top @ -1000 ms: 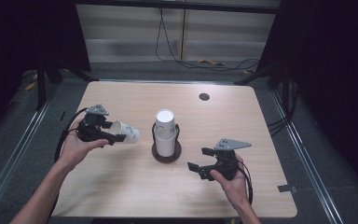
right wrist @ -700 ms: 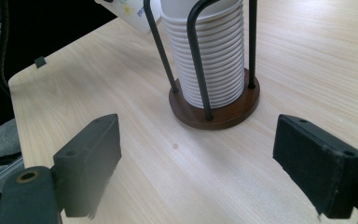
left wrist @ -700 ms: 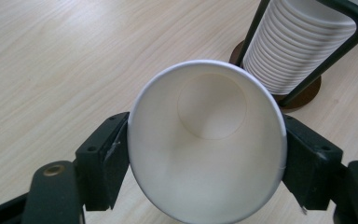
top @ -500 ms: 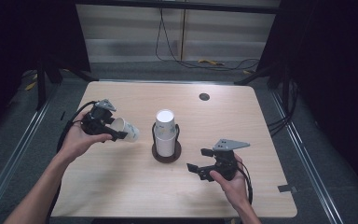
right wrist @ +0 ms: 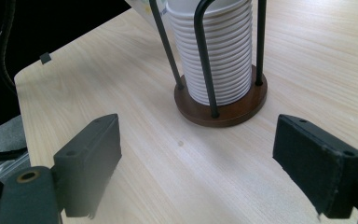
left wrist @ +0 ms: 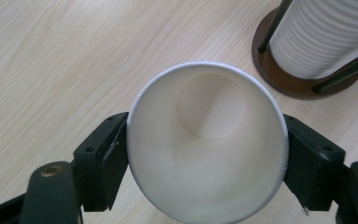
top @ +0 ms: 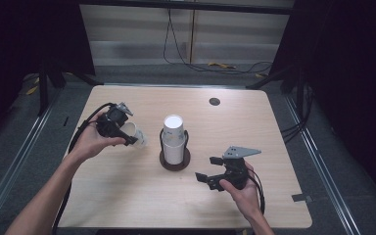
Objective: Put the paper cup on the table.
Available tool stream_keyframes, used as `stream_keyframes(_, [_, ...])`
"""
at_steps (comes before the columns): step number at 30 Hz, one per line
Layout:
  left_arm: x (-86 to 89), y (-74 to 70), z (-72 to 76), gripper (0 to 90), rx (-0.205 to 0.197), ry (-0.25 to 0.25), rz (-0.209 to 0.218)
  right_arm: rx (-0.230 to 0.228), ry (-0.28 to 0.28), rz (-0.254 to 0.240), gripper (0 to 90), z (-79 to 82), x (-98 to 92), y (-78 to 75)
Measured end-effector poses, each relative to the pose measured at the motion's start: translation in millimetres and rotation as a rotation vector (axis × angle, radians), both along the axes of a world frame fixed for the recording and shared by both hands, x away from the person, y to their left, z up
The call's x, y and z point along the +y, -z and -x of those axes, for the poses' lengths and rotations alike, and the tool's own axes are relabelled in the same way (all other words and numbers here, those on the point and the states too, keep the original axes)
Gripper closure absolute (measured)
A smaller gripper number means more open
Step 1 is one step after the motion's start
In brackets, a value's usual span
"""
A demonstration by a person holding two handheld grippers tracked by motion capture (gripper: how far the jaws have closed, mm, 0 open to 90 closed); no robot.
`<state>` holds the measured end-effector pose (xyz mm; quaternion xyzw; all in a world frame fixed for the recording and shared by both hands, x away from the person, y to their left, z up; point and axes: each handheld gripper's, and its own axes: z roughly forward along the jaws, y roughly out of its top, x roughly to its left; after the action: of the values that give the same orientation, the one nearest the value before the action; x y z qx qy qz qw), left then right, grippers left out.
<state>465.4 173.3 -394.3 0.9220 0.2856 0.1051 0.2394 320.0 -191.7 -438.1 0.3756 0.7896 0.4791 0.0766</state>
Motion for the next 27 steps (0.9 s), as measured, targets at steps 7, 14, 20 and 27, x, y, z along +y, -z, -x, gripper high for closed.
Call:
stream_keyframes(7, [-4.1, -8.1, 0.4, 24.0, -0.009, 0.033, -0.058, -0.001, 0.009, -0.001, 15.2, -0.1, -1.1, -0.2])
stream_keyframes(14, [-7.6, 4.1, -12.1, 23.8, 0.047, 0.005, -0.105, -0.003, 0.002, 0.004, 15.5, 0.2, 0.2, -0.3])
stream_keyframes(20, [-10.7, 11.4, -19.3, 23.3, 0.075, 0.001, -0.126, -0.004, 0.001, 0.004, 15.5, -0.2, -0.6, -0.3])
stream_keyframes(27, [-15.2, 21.1, -23.2, 22.3, 0.103, -0.004, -0.132, -0.005, 0.004, 0.005, 15.5, 0.0, -1.3, -0.7])
